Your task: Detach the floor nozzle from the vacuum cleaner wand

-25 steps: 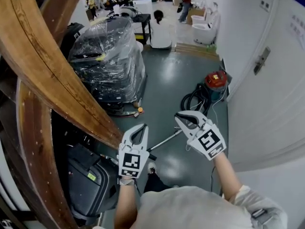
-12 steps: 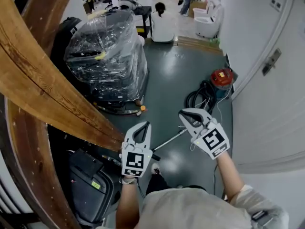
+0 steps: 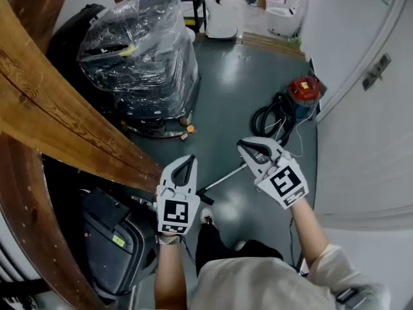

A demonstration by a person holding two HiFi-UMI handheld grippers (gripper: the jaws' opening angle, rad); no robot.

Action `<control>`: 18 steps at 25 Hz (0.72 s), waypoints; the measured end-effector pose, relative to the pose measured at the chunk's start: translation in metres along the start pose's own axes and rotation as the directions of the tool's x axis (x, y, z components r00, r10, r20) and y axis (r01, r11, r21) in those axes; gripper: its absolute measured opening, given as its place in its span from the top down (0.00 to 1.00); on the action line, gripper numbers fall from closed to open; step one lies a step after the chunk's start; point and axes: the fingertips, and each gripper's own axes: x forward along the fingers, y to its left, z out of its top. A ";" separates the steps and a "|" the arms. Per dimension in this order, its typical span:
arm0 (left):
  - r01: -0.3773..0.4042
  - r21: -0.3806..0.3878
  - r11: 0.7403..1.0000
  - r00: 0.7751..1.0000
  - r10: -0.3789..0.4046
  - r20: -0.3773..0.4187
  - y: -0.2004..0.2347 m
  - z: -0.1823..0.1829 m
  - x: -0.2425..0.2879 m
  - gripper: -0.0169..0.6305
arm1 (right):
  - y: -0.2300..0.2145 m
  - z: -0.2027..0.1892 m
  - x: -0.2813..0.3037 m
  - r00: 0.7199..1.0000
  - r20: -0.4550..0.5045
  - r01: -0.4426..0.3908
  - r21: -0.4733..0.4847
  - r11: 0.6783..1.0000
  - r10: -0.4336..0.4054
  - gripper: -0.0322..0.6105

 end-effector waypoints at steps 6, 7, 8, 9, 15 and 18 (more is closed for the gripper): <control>0.004 -0.020 1.000 1.000 -0.004 -0.008 -0.006 -0.035 0.010 0.97 | 0.011 -0.031 0.013 1.000 -0.009 -0.014 0.004 1.000 0.014 0.90; 0.005 -0.021 1.000 1.000 -0.005 -0.010 -0.006 -0.041 0.012 0.97 | 0.011 -0.036 0.016 1.000 -0.012 -0.014 0.003 1.000 0.014 0.90; 0.005 -0.022 1.000 1.000 -0.006 -0.013 -0.006 -0.046 0.014 0.97 | 0.012 -0.040 0.019 1.000 -0.012 -0.014 0.003 1.000 0.014 0.90; 0.006 -0.022 1.000 1.000 -0.006 -0.015 -0.005 -0.052 0.016 0.97 | 0.012 -0.044 0.022 1.000 -0.009 -0.013 0.004 1.000 0.013 0.90; 0.009 -0.033 0.999 1.000 -0.009 -0.021 -0.001 -0.081 0.032 0.97 | 0.010 -0.067 0.037 1.000 0.014 -0.002 0.000 1.000 0.002 0.90; 0.014 -0.034 0.999 1.000 -0.015 -0.026 -0.003 -0.097 0.039 0.97 | 0.008 -0.083 0.042 1.000 0.015 0.013 0.034 0.999 -0.014 0.90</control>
